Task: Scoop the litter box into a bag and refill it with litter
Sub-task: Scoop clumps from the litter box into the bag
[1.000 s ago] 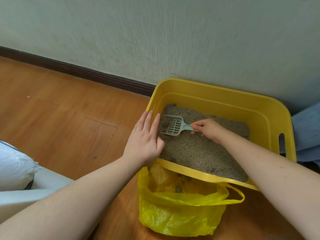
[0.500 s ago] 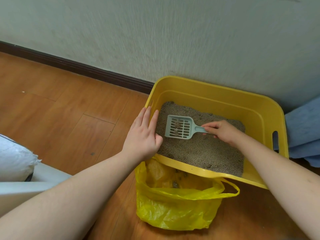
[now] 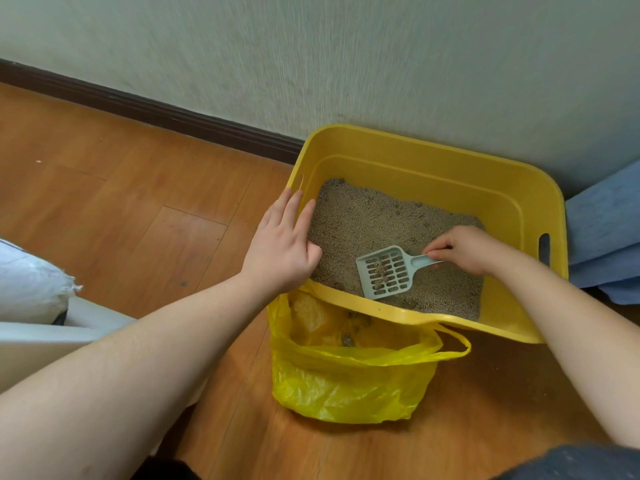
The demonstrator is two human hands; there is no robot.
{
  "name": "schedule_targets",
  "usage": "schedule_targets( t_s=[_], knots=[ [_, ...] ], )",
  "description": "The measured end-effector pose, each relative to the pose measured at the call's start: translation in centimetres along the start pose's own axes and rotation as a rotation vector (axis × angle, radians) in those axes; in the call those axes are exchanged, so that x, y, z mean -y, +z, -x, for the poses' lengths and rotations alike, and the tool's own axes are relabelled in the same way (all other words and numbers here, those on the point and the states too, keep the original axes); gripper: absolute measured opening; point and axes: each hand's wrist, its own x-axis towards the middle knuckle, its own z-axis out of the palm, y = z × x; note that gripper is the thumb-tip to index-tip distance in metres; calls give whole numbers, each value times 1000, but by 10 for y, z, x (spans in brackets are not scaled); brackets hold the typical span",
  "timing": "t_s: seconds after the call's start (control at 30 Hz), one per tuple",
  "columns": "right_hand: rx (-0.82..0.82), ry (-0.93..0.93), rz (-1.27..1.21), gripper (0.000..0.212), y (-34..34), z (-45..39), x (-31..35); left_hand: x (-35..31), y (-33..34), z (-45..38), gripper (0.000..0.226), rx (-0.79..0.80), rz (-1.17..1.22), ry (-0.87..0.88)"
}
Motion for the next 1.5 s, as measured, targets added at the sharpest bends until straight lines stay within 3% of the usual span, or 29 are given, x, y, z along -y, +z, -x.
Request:
schedule_targets(
  t_s=[0.2,0.43,0.77,1.5],
  knots=[
    [-37,-9,11,20,9,-1,28,0,0,0,71,-15,-30,27],
    [29,12,-310,22,41,-7,40,1,0,-1,67,-26,-27,33],
    [109,72,-540,23,57,-18,61,2,3,-2,64,-38,-19,32],
    [-45,170,-664,20,31,38,8,1,1,-1,66,-27,41,2]
  ],
)
